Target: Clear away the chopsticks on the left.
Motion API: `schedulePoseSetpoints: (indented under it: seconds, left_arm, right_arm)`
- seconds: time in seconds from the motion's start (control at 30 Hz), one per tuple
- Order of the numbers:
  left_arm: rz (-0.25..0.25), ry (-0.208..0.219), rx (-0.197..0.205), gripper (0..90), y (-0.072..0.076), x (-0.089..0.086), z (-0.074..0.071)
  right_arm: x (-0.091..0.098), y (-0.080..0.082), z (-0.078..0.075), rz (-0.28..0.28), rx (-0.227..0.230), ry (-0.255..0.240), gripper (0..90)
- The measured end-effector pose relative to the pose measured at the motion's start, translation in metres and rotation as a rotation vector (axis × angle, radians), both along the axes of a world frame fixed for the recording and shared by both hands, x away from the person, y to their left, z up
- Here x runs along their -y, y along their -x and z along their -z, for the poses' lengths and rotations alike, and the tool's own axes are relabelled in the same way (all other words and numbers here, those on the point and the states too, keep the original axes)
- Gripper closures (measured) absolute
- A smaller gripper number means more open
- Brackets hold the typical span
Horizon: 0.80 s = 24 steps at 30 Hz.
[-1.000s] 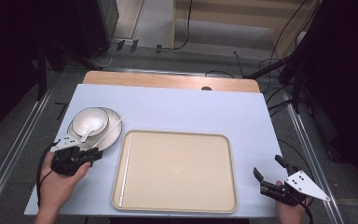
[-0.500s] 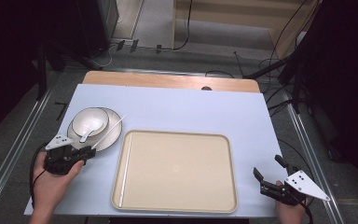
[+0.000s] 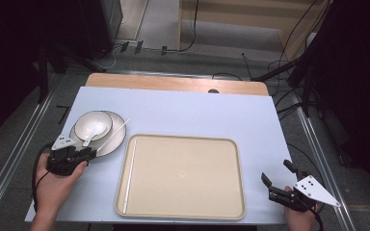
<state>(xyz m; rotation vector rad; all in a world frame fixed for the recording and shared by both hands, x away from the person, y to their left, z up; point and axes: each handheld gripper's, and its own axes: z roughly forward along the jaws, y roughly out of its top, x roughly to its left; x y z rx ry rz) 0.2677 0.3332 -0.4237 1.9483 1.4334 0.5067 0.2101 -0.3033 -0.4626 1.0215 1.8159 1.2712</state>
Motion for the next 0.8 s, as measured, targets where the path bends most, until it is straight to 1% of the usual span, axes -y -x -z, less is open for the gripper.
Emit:
schedulePoseSetpoints:
  seconds: [0.1,0.33,0.47,0.57,0.63,0.7,0.73,0.8]
  left_arm:
    - [-0.007,0.009,-0.013,74.4,-0.004,0.000,0.003]
    - [0.008,0.031,-0.038,77.5,-0.013,0.001,0.009]
    - [0.014,0.034,-0.049,79.6,-0.015,0.003,0.011]
    - [0.030,0.065,-0.055,82.1,-0.016,0.003,0.011]
    - [0.042,0.060,-0.052,84.7,-0.016,0.005,0.011]
    - [0.041,0.055,-0.053,85.0,-0.016,0.006,0.010]
    - [0.040,0.040,-0.047,85.2,-0.016,0.008,0.010]
    - [0.045,0.036,-0.043,85.3,-0.016,0.009,0.009]
  right_arm:
    - [0.000,0.000,0.000,0.000,-0.001,0.001,13.0]
    - [-0.001,0.000,0.000,0.001,-0.003,0.003,13.0]
    - [-0.002,0.000,0.001,0.000,-0.008,0.003,13.0]
    - [-0.003,-0.001,0.001,-0.004,-0.006,0.007,13.0]
    - [-0.003,-0.001,0.002,-0.005,-0.010,0.006,13.0]
    - [-0.003,-0.001,0.002,-0.005,-0.010,0.007,13.0]
    - [-0.003,-0.001,0.002,-0.006,-0.012,0.006,13.0]
    - [-0.003,-0.001,0.002,-0.008,-0.012,0.007,13.0]
